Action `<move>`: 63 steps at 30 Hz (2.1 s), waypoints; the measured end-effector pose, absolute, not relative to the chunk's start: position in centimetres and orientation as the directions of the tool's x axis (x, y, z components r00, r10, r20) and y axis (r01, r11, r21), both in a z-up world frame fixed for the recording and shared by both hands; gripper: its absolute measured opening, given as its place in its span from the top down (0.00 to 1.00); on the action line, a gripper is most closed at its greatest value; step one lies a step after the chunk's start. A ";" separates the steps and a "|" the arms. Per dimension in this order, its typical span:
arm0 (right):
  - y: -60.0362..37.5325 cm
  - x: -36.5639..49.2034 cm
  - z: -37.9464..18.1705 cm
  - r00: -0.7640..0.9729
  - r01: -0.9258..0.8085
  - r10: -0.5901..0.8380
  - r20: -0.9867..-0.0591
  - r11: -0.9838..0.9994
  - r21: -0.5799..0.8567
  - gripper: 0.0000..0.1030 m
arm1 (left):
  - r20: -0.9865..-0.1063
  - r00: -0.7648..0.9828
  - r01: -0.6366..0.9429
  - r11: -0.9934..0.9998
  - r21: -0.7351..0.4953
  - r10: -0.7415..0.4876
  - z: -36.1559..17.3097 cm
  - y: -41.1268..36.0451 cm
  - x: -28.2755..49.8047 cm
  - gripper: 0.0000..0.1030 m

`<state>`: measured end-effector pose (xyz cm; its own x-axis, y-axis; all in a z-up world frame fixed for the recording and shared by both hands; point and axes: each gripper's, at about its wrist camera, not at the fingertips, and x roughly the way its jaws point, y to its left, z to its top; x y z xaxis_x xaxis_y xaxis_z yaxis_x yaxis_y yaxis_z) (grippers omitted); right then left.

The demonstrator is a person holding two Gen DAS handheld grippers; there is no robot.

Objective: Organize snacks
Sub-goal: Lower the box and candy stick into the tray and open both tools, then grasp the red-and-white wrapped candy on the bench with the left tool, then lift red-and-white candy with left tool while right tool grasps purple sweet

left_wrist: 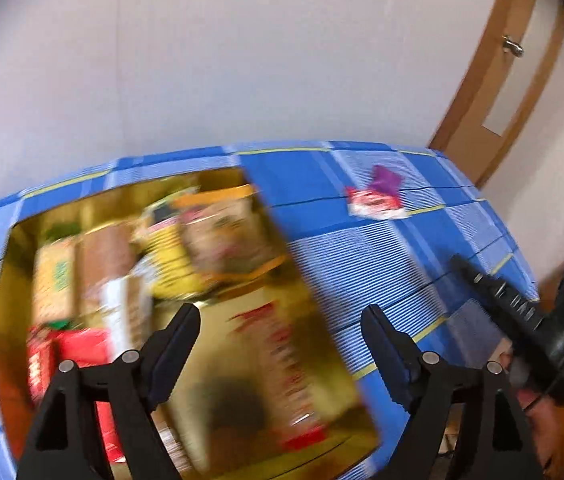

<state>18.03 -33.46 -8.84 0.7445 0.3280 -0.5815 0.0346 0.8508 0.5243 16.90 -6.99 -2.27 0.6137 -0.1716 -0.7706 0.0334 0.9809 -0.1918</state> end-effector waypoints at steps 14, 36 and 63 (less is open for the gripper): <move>-40.5 18.2 -10.0 0.730 0.201 0.267 -0.629 0.796 0.571 0.68 | -0.836 0.477 0.307 0.943 -0.130 -0.271 -6.1 -20.2 32.6 0.11; -43.4 18.4 -10.9 0.730 0.271 0.275 -0.626 0.724 0.634 0.68 | -0.883 0.413 0.431 0.902 -0.026 -0.223 -10.4 -23.9 34.8 0.13; -43.3 19.4 -10.6 0.756 0.211 0.251 -0.604 0.781 0.587 0.68 | -0.746 0.656 0.077 0.993 -0.090 -0.119 -10.0 -22.6 24.3 0.65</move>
<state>19.38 -43.27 -10.57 0.7562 0.2505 -0.6045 0.2106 0.7814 0.5874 24.28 -22.57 -10.00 0.6558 -0.1186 -0.7456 0.0771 0.9929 -0.0902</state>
